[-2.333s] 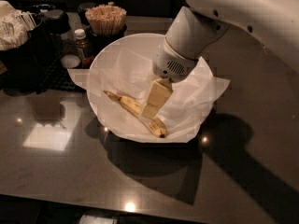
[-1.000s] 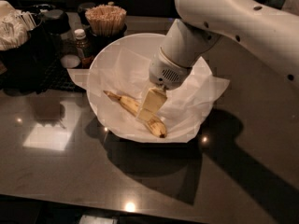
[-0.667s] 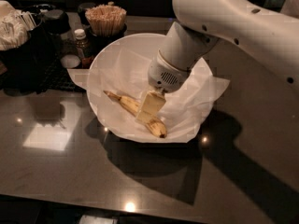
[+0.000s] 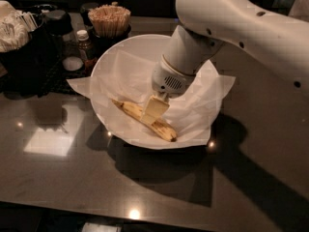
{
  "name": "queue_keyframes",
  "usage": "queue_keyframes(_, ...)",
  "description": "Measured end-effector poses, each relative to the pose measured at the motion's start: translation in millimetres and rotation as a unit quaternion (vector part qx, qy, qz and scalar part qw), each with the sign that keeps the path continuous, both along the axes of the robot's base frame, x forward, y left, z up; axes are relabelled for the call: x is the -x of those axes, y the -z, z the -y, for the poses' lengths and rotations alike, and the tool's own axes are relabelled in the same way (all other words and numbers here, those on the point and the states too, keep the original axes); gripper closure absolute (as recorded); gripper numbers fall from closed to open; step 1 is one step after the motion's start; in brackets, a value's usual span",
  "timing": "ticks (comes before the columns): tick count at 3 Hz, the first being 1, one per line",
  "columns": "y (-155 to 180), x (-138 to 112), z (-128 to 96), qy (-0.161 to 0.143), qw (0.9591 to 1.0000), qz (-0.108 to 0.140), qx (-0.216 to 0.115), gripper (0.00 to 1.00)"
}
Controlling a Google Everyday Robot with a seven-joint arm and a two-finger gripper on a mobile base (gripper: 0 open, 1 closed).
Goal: Pick banana from white bowl
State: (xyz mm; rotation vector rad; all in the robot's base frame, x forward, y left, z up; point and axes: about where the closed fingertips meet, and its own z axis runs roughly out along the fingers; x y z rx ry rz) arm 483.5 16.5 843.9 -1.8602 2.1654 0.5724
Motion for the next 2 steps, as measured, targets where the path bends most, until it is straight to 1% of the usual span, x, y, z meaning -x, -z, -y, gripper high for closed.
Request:
queue_keyframes(1, 0.3, -2.3, -0.7, -0.001, 1.0, -0.005, 0.001, 0.59)
queue_keyframes(2, 2.7, -4.7, -1.7, -0.004, 0.9999, -0.014, 0.004, 0.39)
